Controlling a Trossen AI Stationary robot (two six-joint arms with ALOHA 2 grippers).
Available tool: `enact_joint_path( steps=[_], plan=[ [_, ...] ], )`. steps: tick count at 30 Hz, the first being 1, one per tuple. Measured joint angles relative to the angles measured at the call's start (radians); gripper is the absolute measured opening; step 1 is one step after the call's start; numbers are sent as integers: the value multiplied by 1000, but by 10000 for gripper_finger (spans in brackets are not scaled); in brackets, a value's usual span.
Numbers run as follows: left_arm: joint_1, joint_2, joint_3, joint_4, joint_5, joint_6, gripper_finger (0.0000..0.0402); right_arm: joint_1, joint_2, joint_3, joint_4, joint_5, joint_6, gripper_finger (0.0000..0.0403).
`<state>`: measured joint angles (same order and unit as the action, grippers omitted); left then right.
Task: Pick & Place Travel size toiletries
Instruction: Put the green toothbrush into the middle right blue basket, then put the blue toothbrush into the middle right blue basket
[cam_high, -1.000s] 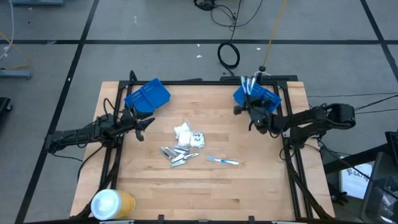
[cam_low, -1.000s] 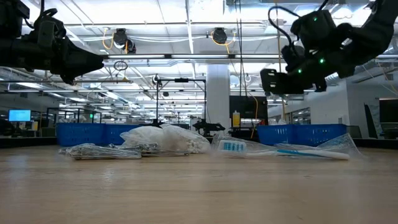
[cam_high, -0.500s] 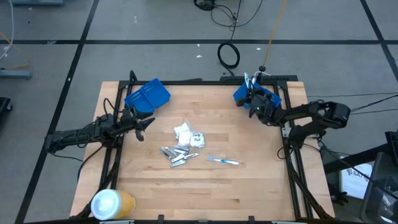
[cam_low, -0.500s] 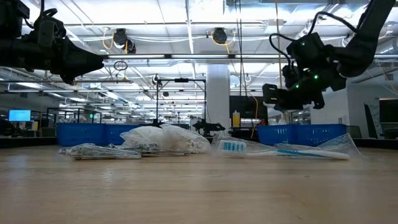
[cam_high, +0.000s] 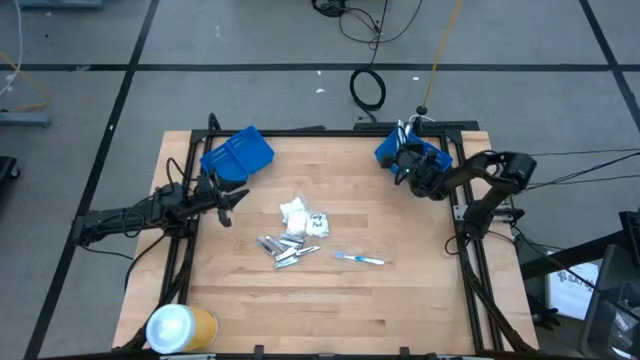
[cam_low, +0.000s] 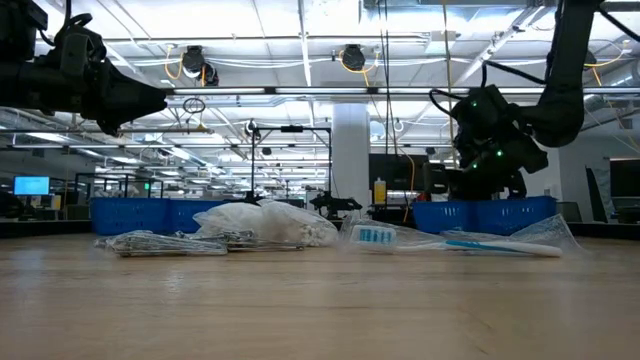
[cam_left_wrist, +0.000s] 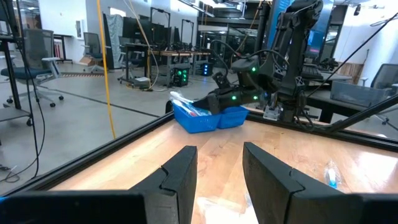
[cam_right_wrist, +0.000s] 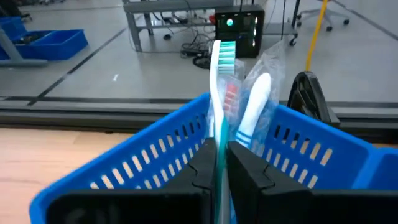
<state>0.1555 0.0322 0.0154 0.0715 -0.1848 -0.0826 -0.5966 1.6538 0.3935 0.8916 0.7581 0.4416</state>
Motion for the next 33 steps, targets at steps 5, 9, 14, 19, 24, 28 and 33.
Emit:
enact_joint_path(
  steps=[5, 9, 14, 19, 24, 28, 33],
  plan=[
    [0, 0, 0, 0, 0, 0, 127, 3, 31, 1, 37, 0, -6, 24],
    [-1, 0, 0, 0, 0, 0, 127, 16, 22, 0, 28, -1, -3, 47],
    [-1, 0, 0, 0, 0, 0, 127, 27, -6, 0, 26, -5, -2, 80],
    [0, 0, 0, 0, 0, 0, 127, 49, -55, -1, 31, -5, -9, 112],
    [0, 0, 0, 0, 0, 0, 127, 95, -131, -1, 41, -130, -42, 129],
    [0, 0, 0, 0, 0, 0, 127, 152, -191, -1, 95, -417, -114, 127],
    [0, 0, 0, 0, 0, 0, 127, 288, -260, 4, 135, -659, -140, 119]
  ],
)
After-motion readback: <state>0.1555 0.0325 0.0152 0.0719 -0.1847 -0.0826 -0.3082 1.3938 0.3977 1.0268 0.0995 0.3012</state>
